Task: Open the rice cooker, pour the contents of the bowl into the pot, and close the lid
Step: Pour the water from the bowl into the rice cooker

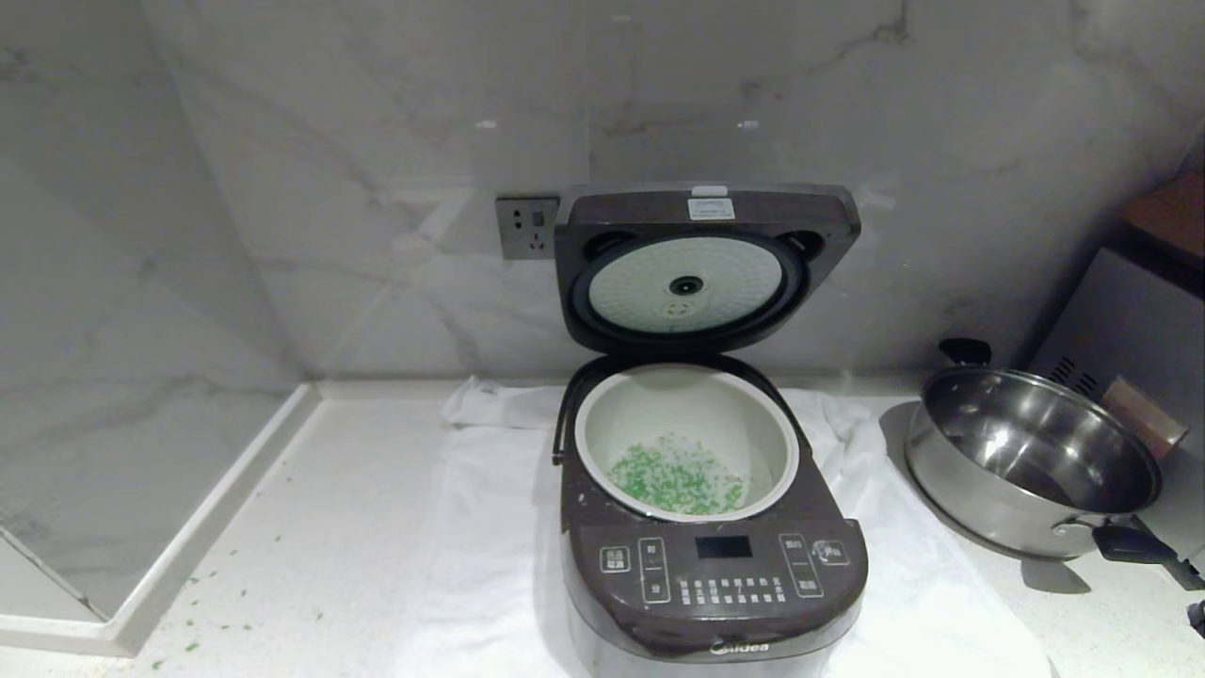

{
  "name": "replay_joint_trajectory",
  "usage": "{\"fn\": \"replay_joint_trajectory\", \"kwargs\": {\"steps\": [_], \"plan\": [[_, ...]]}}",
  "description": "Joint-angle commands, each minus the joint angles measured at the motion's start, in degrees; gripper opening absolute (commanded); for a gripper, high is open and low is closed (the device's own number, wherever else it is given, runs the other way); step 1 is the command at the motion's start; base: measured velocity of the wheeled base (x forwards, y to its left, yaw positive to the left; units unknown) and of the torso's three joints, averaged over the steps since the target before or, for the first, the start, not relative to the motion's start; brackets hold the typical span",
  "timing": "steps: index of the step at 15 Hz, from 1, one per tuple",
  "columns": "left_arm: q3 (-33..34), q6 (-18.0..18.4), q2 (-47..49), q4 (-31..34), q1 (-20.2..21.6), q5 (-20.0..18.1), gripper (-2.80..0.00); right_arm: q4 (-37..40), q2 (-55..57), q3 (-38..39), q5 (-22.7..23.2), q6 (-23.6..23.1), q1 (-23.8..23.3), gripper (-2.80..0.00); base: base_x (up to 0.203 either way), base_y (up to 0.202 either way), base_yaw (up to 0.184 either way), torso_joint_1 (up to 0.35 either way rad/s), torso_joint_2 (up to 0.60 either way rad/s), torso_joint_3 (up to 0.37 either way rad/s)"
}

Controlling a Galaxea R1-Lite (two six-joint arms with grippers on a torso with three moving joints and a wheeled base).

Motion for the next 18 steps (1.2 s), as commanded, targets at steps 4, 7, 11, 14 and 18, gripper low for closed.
{"fn": "replay_joint_trajectory", "kwargs": {"steps": [4, 7, 11, 14, 18], "plan": [[0.36, -0.16, -0.18, 0.25, 0.15, 1.18, -2.8, -0.07, 0.0, 0.09, 0.03, -0.07, 0.02, -2.8, 0.0, 0.0, 0.0, 0.0, 0.0, 0.0], [-6.76, -0.49, 1.7, 6.39, 0.18, 4.85, -2.8, -0.07, 0.0, 0.09, 0.03, -0.07, 0.02, -2.8, 0.0, 0.0, 0.0, 0.0, 0.0, 0.0], [-19.9, -5.83, 19.85, 19.33, 0.21, 11.08, -2.8, -0.07, 0.0, 0.09, 0.03, -0.07, 0.02, -2.8, 0.0, 0.0, 0.0, 0.0, 0.0, 0.0], [-28.71, -8.47, 34.79, 37.63, 0.11, 16.19, -2.8, -0.07, 0.0, 0.09, 0.03, -0.07, 0.02, -2.8, 0.0, 0.0, 0.0, 0.0, 0.0, 0.0], [-36.77, -7.57, 47.35, 50.37, 3.75, 18.27, -2.8, -0.07, 0.0, 0.09, 0.03, -0.07, 0.02, -2.8, 0.0, 0.0, 0.0, 0.0, 0.0, 0.0]]}}
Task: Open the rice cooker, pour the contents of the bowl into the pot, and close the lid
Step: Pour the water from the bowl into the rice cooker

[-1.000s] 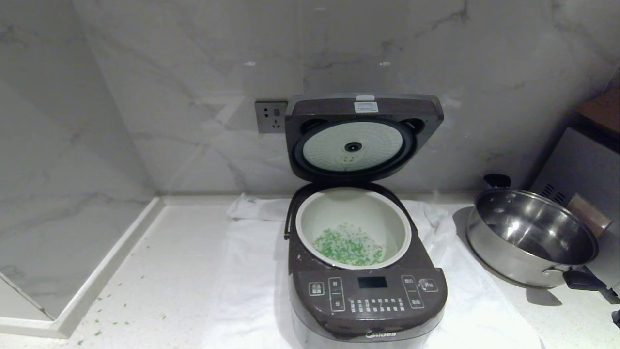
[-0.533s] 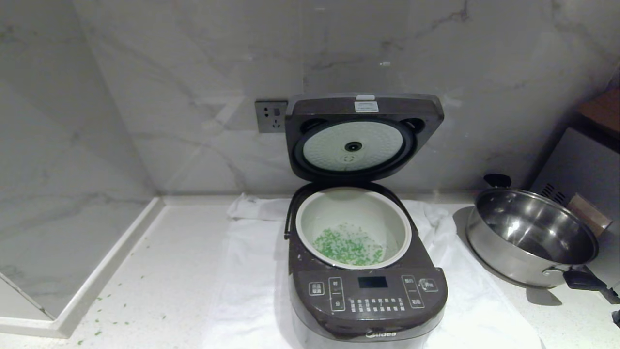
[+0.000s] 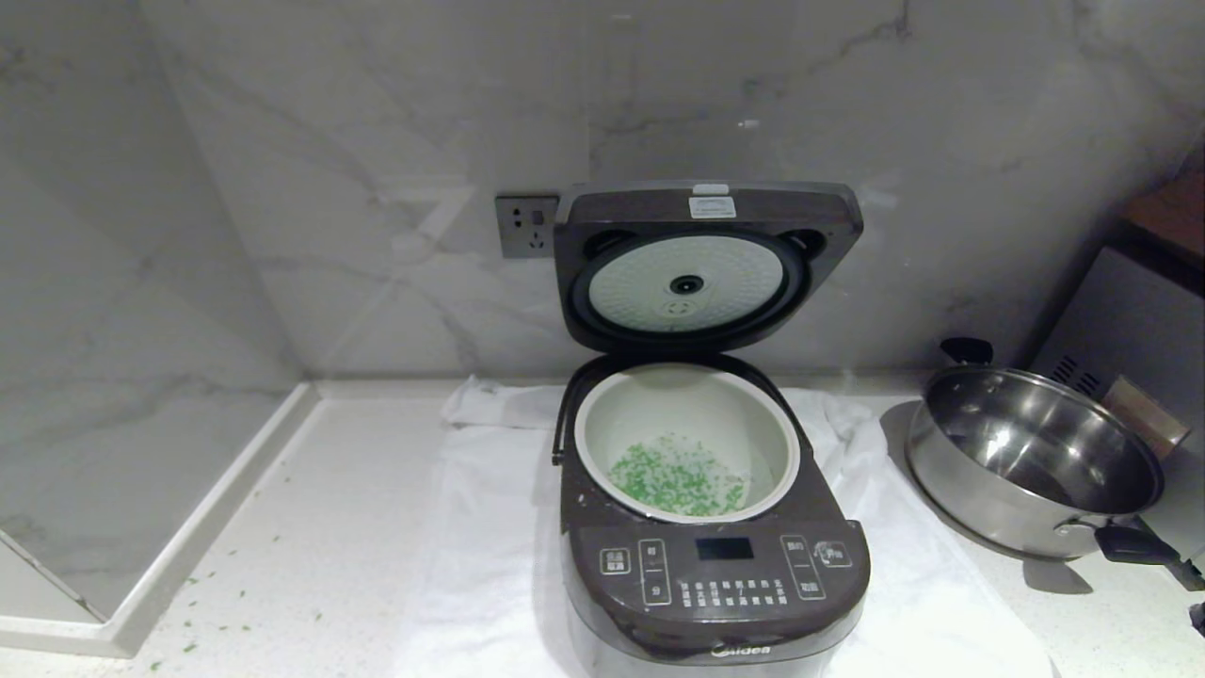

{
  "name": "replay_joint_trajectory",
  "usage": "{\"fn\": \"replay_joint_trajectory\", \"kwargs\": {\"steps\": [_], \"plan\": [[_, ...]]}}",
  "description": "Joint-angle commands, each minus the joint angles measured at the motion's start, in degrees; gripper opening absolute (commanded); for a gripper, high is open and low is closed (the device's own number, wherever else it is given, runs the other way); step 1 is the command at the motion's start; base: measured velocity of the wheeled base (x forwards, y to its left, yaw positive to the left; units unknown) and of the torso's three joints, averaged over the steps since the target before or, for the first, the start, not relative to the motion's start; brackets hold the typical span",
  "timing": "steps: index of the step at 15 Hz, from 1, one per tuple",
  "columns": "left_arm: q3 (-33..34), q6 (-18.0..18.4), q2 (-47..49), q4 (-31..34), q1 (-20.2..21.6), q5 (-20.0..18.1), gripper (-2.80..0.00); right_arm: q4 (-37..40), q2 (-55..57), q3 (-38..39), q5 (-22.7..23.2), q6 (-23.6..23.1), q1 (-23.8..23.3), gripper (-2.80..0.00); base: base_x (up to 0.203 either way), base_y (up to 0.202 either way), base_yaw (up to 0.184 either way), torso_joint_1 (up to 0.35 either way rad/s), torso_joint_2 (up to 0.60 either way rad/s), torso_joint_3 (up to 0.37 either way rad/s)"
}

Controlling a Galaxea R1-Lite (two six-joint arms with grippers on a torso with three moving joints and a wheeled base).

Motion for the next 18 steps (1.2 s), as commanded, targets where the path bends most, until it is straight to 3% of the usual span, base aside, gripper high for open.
{"fn": "replay_joint_trajectory", "kwargs": {"steps": [1, 4, 8, 10, 13, 15, 18], "plan": [[-4.84, 0.17, 10.49, 5.1, 4.95, 0.28, -2.8, 0.0, 0.0, 0.09, 0.01, 0.02, 0.02, -2.8, 0.0, 0.0, 0.0, 0.0, 0.0, 0.0], [-7.37, 3.76, 14.73, 5.75, 13.34, -0.04, -2.8, 0.0, 0.0, 0.09, 0.01, 0.02, 0.02, -2.8, 0.0, 0.0, 0.0, 0.0, 0.0, 0.0], [-14.99, 9.05, 25.68, 3.68, 24.74, -7.05, -2.8, 0.0, 0.0, 0.09, 0.01, 0.02, 0.02, -2.8, 0.0, 0.0, 0.0, 0.0, 0.0, 0.0], [-15.99, 15.66, 28.4, -0.67, 31.73, -8.7, -2.8, -0.08, 0.0, 0.09, 0.01, 0.02, 0.02, -2.8, 0.0, 0.0, 0.0, 0.0, 0.0, 0.0], [-14.84, 26.46, 31.9, -3.27, 44.52, -15.0, -2.8, 0.0, 0.0, 0.09, 0.01, 0.02, 0.02, -2.8, 0.0, 0.0, 0.0, 0.0, 0.0, 0.0], [-14.12, 30.39, 37.47, -5.69, 50.93, -18.18, -2.8, 0.0, 0.0, 0.09, 0.01, 0.02, 0.02, -2.8, 0.0, 0.0, 0.0, 0.0, 0.0, 0.0], [-11.7, 39.51, 40.66, -7.84, 58.33, -22.4, -2.8, 0.0, 0.0, 0.09, 0.01, 0.02, 0.02, -2.8, 0.0, 0.0, 0.0, 0.0, 0.0, 0.0]]}}
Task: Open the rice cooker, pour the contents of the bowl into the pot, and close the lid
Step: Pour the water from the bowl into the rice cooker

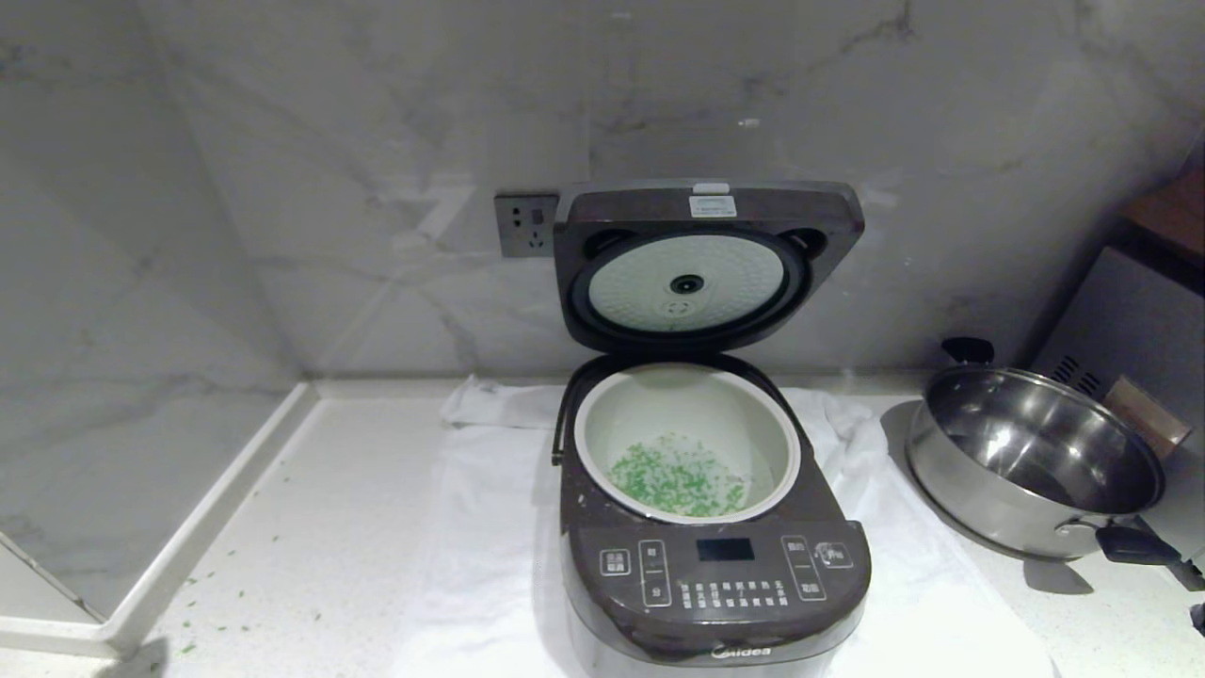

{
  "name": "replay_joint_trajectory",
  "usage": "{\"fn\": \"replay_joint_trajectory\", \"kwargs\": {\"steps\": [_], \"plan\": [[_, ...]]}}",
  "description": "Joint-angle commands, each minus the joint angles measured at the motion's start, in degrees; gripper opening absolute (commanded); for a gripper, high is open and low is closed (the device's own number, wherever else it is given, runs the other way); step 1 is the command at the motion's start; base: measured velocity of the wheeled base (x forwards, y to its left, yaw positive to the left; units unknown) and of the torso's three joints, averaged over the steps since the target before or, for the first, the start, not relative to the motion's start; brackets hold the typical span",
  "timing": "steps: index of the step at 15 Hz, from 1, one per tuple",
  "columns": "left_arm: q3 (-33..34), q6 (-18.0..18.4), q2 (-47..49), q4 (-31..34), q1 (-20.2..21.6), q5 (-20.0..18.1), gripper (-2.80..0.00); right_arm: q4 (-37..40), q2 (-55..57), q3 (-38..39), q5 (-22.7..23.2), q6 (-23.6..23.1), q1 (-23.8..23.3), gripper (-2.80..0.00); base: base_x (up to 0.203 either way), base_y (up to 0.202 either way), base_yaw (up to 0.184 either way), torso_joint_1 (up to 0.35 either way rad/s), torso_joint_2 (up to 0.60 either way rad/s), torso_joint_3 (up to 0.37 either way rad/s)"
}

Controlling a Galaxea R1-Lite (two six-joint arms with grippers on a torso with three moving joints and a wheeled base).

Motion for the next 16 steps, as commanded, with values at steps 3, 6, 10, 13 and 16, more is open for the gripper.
{"fn": "replay_joint_trajectory", "kwargs": {"steps": [3, 6, 10, 13, 16], "plan": [[1.64, 5.85, 5.99, -0.05, 10.1, -0.85, -2.8, 0.0, 0.0, 0.09, 0.0, 0.01, 0.02, -2.8, 0.0, 0.0, 0.0, 0.0, 0.0, 0.0], [-1.2, 6.7, 12.11, -0.09, 14.89, -0.83, -2.8, 0.0, 0.0, 0.09, 0.0, 0.01, 0.02, -2.8, 0.0, 0.0, 0.0, 0.0, 0.0, 0.0], [-6.36, 8.27, 20.44, -0.17, 20.6, -0.57, -2.8, 0.0, 0.0, 0.09, 0.0, 0.01, 0.02, -2.8, 0.0, 0.0, 0.0, 0.0, 0.0, 0.0], [-10.08, 8.41, 25.69, -0.43, 23.34, -0.31, -2.8, 0.0, 0.0, 0.09, 0.0, 0.01, 0.02, -2.8, 0.0, 0.0, 0.0, 0.0, 0.0, 0.0], [-11.3, 8.41, 29.52, -4.49, 24.62, 1.55, -2.8, 0.0, 0.0, 0.09, 0.0, 0.01, 0.02, -2.8, 0.0, 0.0, 0.0, 0.0, 0.0, 0.0]]}}
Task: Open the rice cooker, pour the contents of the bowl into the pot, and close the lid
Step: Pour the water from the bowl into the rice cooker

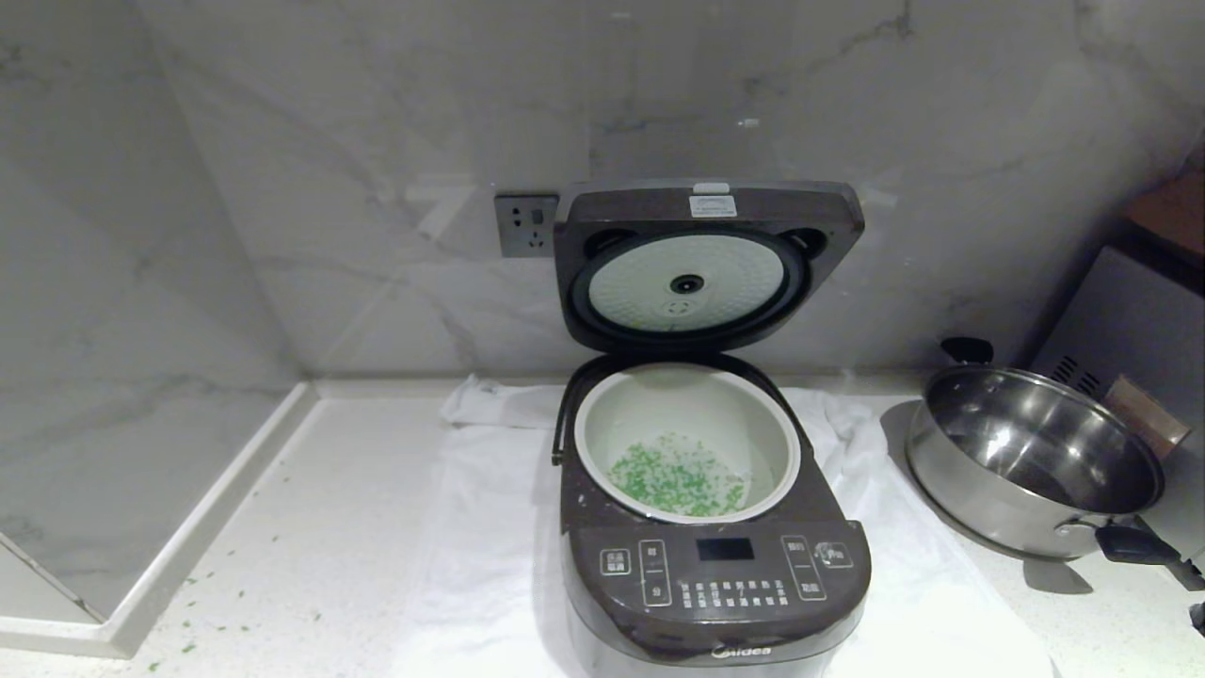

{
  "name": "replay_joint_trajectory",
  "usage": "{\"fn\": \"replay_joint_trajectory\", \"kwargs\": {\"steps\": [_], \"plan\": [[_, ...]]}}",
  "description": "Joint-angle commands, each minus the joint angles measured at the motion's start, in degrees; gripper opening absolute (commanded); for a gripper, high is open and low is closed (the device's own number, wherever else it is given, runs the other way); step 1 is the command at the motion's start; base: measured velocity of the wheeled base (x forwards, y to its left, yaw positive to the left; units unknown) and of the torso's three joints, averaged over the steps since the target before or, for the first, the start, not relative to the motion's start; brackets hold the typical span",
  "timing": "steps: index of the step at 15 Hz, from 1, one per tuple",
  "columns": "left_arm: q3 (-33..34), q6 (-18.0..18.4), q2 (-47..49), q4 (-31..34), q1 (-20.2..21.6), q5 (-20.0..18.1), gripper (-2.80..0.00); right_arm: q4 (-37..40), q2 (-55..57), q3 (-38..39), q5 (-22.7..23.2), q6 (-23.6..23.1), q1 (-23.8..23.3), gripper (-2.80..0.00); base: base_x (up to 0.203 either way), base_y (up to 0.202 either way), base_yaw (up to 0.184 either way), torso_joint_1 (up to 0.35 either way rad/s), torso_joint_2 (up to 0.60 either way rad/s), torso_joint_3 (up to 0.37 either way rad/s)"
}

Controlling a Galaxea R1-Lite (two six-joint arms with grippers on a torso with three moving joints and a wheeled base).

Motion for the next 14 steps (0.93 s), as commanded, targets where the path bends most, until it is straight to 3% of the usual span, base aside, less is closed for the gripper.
{"fn": "replay_joint_trajectory", "kwargs": {"steps": [1, 2, 11, 14], "plan": [[0.96, 0.22, 4.24, -2.48, 0.45, 1.19, -2.8, 0.0, 0.0, 0.09, 0.01, -0.02, 0.02, -2.8, 0.0, 0.0, 0.0, 0.0, 0.0, 0.0], [1.81, 0.26, 5.09, -3.16, 0.3, 1.38, 0.0, 0.0, 0.0, 0.09, 0.01, -0.02, 0.02, -2.8, 0.0, 0.0, 0.0, 0.0, 0.0, 0.0], [1.74, -2.07, 12.3, -4.44, -0.32, 1.3, 0.0, 0.0, 0.0, 0.09, 0.01, -0.02, 0.02, -2.8, 0.0, 0.0, 0.0, 0.0, 0.0, 0.0], [2.98, -4.58, 16.08, -15.48, -0.34, 1.13, 0.0, 0.0, 0.0, 0.09, 0.01, -0.02, 0.02, -2.8, 0.0, 0.0, 0.0, 0.0, 0.0, 0.0]]}}
